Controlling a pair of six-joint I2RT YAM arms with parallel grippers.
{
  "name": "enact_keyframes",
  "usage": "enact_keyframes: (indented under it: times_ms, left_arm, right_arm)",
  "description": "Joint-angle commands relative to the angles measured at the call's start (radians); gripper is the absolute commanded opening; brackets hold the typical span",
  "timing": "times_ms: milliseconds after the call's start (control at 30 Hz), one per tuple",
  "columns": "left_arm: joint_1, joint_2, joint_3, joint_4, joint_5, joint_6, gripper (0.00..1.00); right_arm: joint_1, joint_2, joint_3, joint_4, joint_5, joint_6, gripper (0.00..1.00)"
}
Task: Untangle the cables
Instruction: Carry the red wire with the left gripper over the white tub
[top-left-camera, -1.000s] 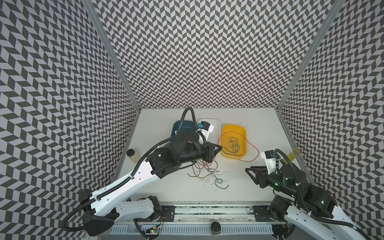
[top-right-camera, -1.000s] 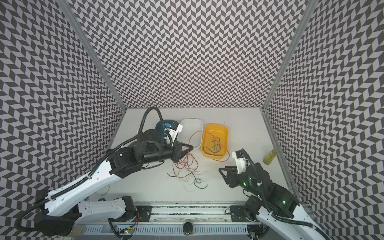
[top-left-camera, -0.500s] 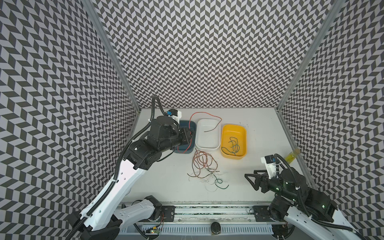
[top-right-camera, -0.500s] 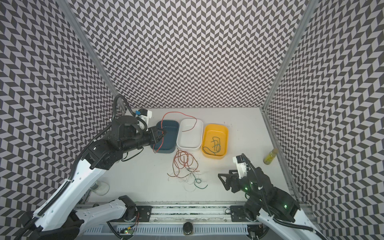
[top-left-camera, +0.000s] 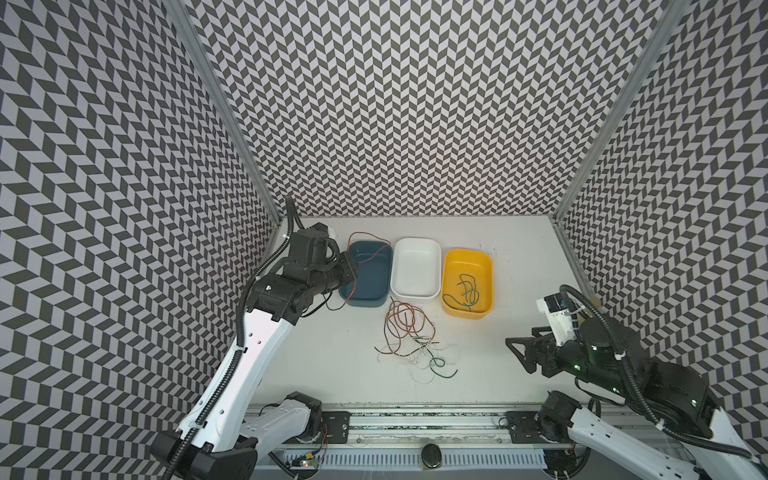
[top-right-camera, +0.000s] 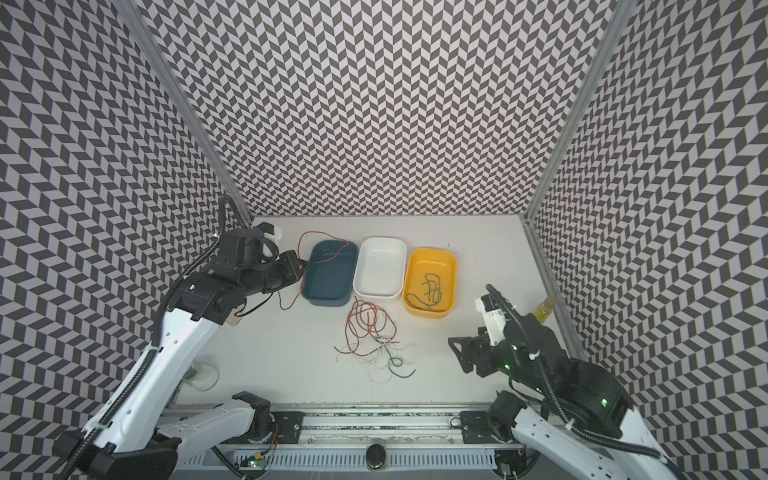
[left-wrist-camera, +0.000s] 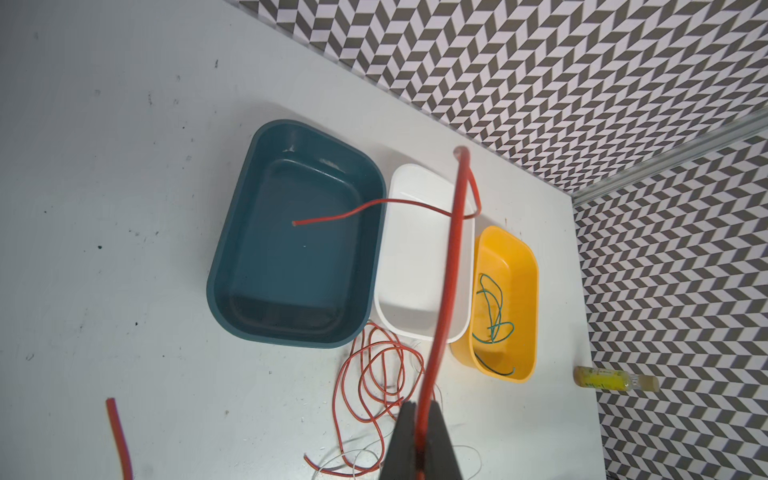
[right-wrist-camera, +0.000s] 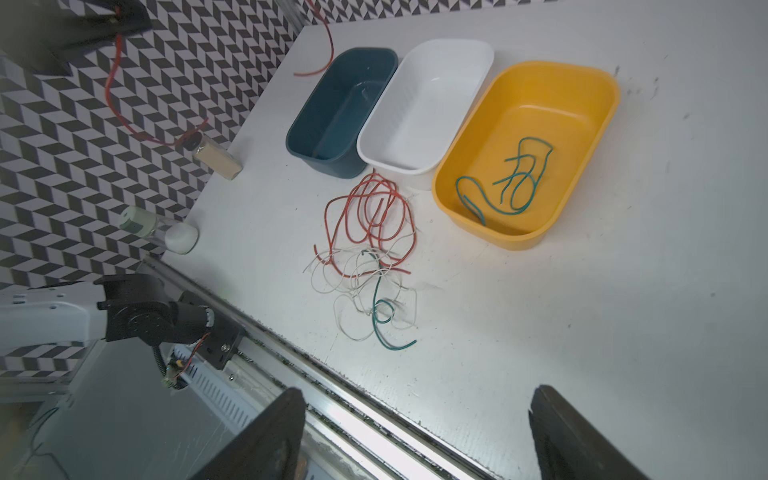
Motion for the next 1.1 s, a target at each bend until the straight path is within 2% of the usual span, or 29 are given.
enact_keyframes:
  times_ms: [0, 100, 300, 600, 733, 1067]
  left_arm:
    - [0.005, 0.021, -0.006, -0.009, -0.035, 0.009, 0.00]
    - [0.006, 0.040, -0.007, -0.015, -0.062, 0.001, 0.00]
    - [0.006, 0.058, -0.004, -0.047, -0.147, -0.026, 0.00]
    - [-0.007, 0.059, -0.016, -0.037, -0.162, -0.056, 0.00]
    - [-0.047, 0.056, -0.008, -0.044, -0.217, -0.058, 0.00]
    - [-0.086, 0.074, 0.004, -0.040, -0.256, -0.092, 0.00]
  right_arm:
    - [-0.003, 0.011, 0.046, -0.108, 0.161, -0.058, 0.87]
    - [-0.003, -0.023, 0.007, -0.037, 0.095, -0.094, 0.87]
    - [-0.003, -0.086, -0.103, 0.053, 0.104, -0.070, 0.87]
    - [-0.003, -0.130, -0.127, 0.067, 0.109, -0.066, 0.86]
    - [-0.003, -0.161, -0.138, 0.069, 0.115, -0.060, 0.86]
    - [-0.004, -0.209, -0.154, 0.076, 0.116, -0.057, 0.86]
